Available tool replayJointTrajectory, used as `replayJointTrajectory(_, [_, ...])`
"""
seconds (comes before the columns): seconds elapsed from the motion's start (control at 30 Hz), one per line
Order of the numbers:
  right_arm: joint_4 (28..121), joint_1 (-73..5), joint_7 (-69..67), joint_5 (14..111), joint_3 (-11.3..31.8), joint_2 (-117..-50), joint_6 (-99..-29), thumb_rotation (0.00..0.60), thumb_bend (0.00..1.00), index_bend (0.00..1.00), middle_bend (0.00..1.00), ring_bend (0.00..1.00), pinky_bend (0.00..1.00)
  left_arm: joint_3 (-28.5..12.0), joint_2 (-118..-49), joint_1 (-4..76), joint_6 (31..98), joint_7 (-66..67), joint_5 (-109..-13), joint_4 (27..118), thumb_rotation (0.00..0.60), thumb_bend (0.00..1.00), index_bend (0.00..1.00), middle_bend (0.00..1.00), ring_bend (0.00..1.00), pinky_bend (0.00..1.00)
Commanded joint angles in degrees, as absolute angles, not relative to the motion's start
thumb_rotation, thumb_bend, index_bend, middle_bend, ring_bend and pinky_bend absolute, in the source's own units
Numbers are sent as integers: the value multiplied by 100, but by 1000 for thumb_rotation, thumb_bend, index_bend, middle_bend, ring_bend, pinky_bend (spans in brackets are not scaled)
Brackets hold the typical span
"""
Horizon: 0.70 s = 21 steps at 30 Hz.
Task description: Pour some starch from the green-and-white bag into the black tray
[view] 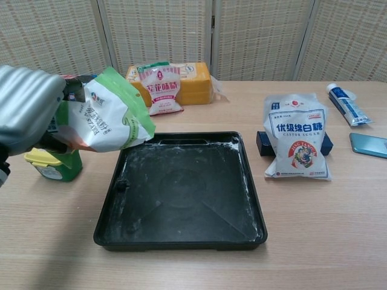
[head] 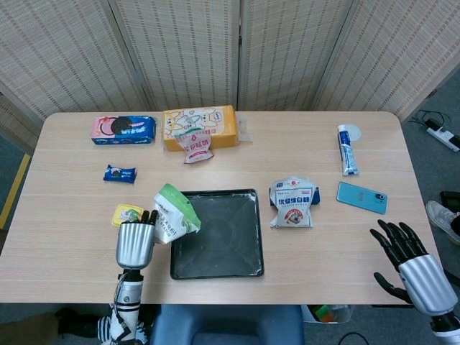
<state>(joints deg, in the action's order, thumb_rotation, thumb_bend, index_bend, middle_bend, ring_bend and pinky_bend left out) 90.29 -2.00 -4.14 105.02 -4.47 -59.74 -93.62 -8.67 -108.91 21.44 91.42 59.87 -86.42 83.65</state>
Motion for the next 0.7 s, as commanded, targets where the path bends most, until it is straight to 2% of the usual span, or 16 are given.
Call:
replayJointTrajectory(0.03, [9035,-203,-399,10503,-450,-5979,-9350,600,308,0,0,0,0,-814,-11060,2226,9110,6135,-8786,8106,600,241,651,763,946,975])
replayJointTrajectory(0.5, [9026,-192,-406,10504,-448,-5976,-9374,600,308,0,0,0,0,-537,-11449,2376,9419,6457,-9736,6621,600,241,651,763,946,975])
replayJointTrajectory(0.7, [9034,-206,-371,10499,-450,-5988,-9329,600,309,0,0,0,0,-497,-11497,2359,9460,6335,-9874,6323,600,241,651,763,947,975])
